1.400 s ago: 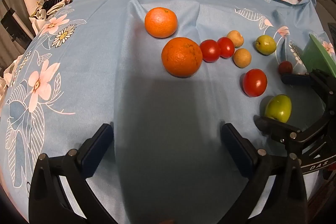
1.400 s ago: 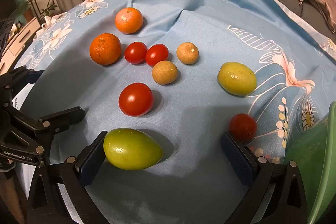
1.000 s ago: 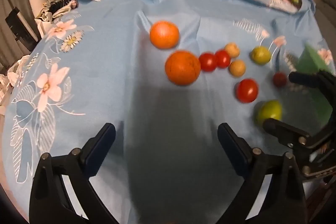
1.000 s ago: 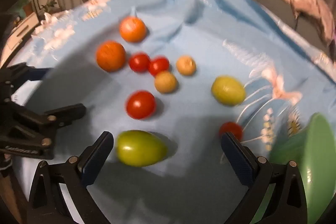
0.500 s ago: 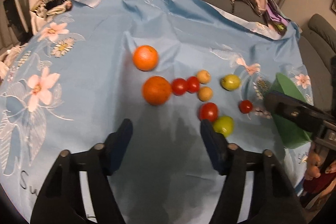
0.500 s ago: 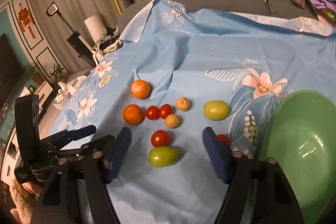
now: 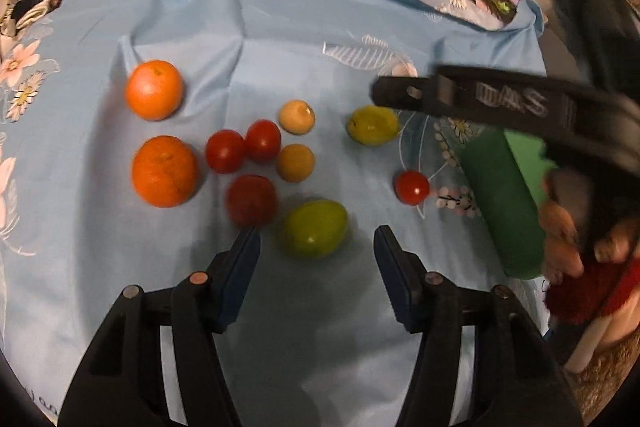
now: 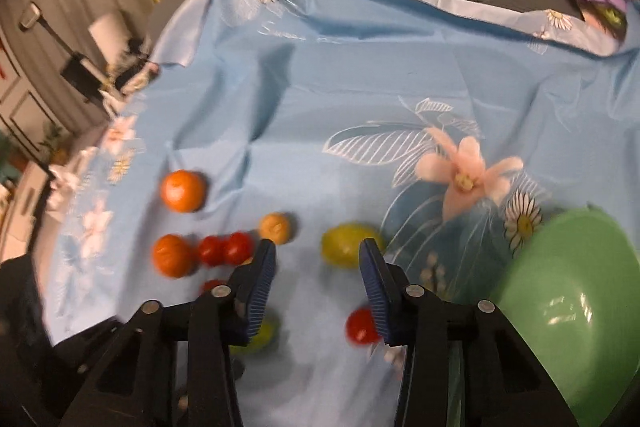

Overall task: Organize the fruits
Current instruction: 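Grasp the yellow lemon with the right gripper while the left gripper approaches the green fruit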

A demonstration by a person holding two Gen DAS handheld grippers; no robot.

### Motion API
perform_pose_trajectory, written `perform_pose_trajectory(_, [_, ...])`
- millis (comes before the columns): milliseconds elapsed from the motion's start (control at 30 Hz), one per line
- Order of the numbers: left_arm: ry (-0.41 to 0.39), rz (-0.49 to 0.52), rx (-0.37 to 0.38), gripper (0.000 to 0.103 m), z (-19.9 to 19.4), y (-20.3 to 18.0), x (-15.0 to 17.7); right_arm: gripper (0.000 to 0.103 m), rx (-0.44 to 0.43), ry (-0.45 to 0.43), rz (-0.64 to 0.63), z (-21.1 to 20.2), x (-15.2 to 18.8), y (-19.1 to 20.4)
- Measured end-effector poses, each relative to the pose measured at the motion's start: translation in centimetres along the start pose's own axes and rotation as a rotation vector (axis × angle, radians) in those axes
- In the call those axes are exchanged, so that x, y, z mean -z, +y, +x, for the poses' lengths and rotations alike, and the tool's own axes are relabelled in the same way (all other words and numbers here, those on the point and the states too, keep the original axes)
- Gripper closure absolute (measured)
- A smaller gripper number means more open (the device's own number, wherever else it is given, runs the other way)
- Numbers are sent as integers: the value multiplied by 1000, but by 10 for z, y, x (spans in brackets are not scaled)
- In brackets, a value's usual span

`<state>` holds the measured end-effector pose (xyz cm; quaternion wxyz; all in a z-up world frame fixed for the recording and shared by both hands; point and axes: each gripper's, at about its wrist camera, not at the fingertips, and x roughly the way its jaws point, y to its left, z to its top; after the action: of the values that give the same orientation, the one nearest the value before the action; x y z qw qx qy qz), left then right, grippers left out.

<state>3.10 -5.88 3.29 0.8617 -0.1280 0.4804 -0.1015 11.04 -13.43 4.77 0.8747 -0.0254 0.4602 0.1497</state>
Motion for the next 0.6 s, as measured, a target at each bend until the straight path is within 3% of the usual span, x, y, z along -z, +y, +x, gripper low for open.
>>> perform_pose_trajectory(200, [31, -19, -3, 45, 17, 7, -8, 58, 59, 87, -23, 33, -6, -5])
perform_pose_trajectory(267, [39, -19, -7, 45, 19, 7, -11, 50, 75, 97, -19, 37, -7, -5])
perform_pose_trajectory(467, [29, -25, -11, 45, 26, 10, -21, 50, 131, 108, -54, 46, -9, -3])
perform_pose_trajectory(600, [16, -19, -23, 45, 29, 7, -22, 50, 116, 159, -47, 59, -10, -5])
